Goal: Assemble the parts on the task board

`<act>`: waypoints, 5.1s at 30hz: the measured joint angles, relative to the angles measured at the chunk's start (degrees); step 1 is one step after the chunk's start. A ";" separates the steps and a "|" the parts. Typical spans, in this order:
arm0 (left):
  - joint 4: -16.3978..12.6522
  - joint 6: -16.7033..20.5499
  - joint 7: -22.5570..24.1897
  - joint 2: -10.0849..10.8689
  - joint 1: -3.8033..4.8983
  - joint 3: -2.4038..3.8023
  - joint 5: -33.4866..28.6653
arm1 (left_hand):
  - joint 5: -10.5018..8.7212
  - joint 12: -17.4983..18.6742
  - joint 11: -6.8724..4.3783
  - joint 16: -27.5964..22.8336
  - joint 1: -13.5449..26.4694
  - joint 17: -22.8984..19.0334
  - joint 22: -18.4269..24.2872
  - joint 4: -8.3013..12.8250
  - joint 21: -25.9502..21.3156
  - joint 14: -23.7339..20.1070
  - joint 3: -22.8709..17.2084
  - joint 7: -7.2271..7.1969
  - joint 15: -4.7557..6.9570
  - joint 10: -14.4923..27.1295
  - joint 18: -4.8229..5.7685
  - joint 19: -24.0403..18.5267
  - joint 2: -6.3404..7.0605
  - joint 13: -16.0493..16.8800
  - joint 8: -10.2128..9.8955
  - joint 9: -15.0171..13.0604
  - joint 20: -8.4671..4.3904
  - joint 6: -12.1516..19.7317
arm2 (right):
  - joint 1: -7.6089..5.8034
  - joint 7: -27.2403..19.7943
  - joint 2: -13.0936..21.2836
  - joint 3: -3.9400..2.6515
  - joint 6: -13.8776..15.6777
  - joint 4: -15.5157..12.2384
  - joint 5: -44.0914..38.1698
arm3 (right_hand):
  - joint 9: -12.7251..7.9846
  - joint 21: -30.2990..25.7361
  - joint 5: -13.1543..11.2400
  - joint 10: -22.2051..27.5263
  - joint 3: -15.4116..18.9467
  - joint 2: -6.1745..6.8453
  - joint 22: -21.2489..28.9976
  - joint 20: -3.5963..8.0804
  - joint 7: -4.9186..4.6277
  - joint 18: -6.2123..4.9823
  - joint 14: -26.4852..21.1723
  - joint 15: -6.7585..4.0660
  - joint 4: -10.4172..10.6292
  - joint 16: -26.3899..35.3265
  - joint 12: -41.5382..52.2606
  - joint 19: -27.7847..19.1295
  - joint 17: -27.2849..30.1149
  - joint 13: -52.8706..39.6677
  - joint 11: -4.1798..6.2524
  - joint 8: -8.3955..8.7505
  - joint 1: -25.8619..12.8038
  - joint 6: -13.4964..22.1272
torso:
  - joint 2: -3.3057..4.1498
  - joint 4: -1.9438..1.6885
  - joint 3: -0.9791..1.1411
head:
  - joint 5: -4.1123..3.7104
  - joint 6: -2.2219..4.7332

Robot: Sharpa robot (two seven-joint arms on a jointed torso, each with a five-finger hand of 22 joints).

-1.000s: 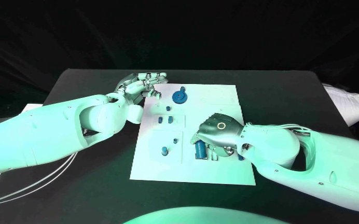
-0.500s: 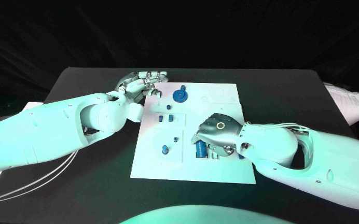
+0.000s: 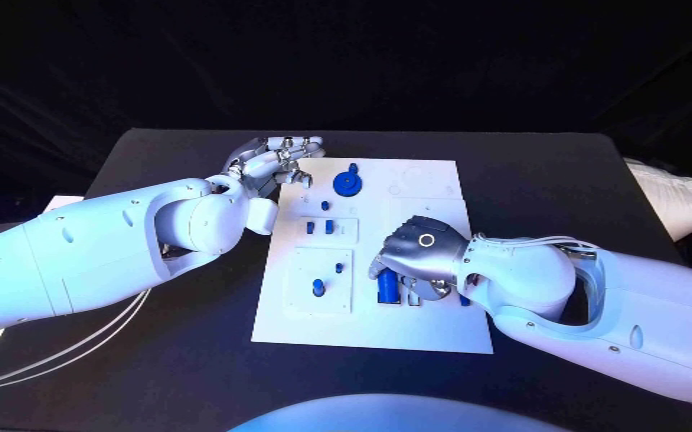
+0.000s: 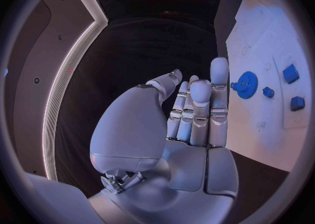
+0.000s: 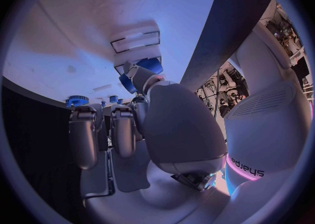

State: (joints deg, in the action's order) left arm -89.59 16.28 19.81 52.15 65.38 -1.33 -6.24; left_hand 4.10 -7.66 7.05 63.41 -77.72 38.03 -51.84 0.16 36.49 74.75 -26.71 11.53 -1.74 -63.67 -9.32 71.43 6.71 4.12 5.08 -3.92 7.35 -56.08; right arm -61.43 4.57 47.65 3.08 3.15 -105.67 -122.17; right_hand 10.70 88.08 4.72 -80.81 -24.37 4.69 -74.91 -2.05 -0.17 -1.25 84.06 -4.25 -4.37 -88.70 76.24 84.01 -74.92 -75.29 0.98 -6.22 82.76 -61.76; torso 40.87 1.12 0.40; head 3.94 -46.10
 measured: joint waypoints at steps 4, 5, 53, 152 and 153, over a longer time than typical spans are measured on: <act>0.01 -0.01 -0.01 0.00 0.00 0.00 0.00 | 0.00 0.00 0.00 0.00 0.00 0.00 0.00 0.00 0.00 0.00 0.00 0.00 0.00 0.00 0.00 0.00 0.00 0.00 0.00 0.00 0.00 0.00 | 0.09 0.21 0.43 0.07 1.53 -0.13 0.00 | 0.01 0.00 -0.43 -0.19 0.01 -0.02 0.00 0.00 0.43 0.00 -0.14 0.26 0.06 0.00 0.31 0.00 0.00 0.43 -0.19 0.00 -0.31 -0.43 | 0.00 -0.03 0.01 | 0.00 -0.03; 0.02 -0.01 -0.01 0.00 0.00 0.00 0.00 | 0.00 0.00 0.00 0.00 0.00 0.00 0.00 0.00 0.00 0.00 0.00 0.00 0.00 0.00 0.00 0.00 0.00 0.00 0.00 0.00 0.00 0.00 | 0.10 0.26 0.55 0.07 2.05 -0.23 0.00 | 0.01 0.06 -0.43 -0.19 0.16 -0.02 0.00 0.00 0.44 0.00 -0.14 0.26 0.22 -0.14 0.40 0.00 0.00 0.43 -0.19 0.00 -0.32 -0.45 | 0.00 -0.03 0.01 | 0.00 -0.03; 0.08 -0.22 -0.10 -0.05 -0.01 0.00 0.01 | 0.00 -0.23 0.00 0.00 0.23 -0.11 0.17 -0.18 0.00 -0.20 0.18 0.21 -0.20 0.42 0.00 0.00 -0.23 0.00 0.19 0.00 0.00 0.21 | 0.64 0.71 1.56 -0.43 3.60 -1.40 2.87 | 0.02 0.23 -1.65 -0.06 1.36 0.20 -0.01 0.00 1.00 0.00 -0.14 0.25 1.53 -0.28 0.08 0.00 -0.02 0.22 -0.48 0.00 -0.98 -1.01 | -0.02 -0.02 -0.05 | 0.08 -0.31; -0.01 -0.40 -0.30 0.20 -0.03 -0.01 0.02 | 0.00 -0.23 0.21 0.00 0.23 -0.17 0.23 -0.01 -0.34 -0.20 0.33 0.01 -0.20 0.62 0.00 0.00 -0.23 0.00 0.19 0.00 0.00 0.40 | 3.10 21.38 17.49 -1.92 15.74 -8.63 28.23 | -2.03 1.69 0.95 -2.73 8.40 1.51 -0.01 -1.05 -5.64 0.88 -0.14 1.49 14.55 0.05 2.14 -0.01 -0.01 0.34 -1.70 -4.93 -11.93 -0.61 | -0.03 0.11 -0.02 | -1.60 -0.13; -0.03 -0.40 -0.31 0.22 -0.03 -0.01 0.02 | 0.00 -0.23 0.21 0.00 0.23 -0.17 0.23 -0.01 -0.34 -0.20 0.33 0.01 -0.20 0.62 0.00 0.00 -0.23 0.00 0.19 0.00 0.00 0.40 | 3.30 22.27 17.81 -1.92 15.74 -8.85 28.77 | -2.07 1.69 1.27 -2.73 8.57 1.54 -0.01 -1.05 -5.66 0.88 -0.14 1.49 15.03 0.05 2.07 -0.01 -0.01 0.34 -1.70 -4.77 -12.05 -0.34 | -0.03 0.13 -0.02 | -1.68 -0.12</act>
State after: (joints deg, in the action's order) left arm -89.63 15.89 19.50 52.37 65.35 -1.34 -6.21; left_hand 4.10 -7.89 7.26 63.41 -77.49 37.86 -51.61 0.14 36.15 74.55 -26.37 11.54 -1.94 -63.06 -9.32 71.44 6.49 4.12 5.26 -3.92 7.35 -55.68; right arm -58.13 26.84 65.46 1.16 18.89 -114.52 -93.40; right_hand 8.63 89.77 5.99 -83.54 -15.79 6.23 -74.91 -3.11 -5.83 -0.37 83.92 -2.76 10.66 -88.66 78.31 84.00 -74.93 -74.95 -0.72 -10.99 70.71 -62.10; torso 40.85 1.25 0.37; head 2.26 -46.22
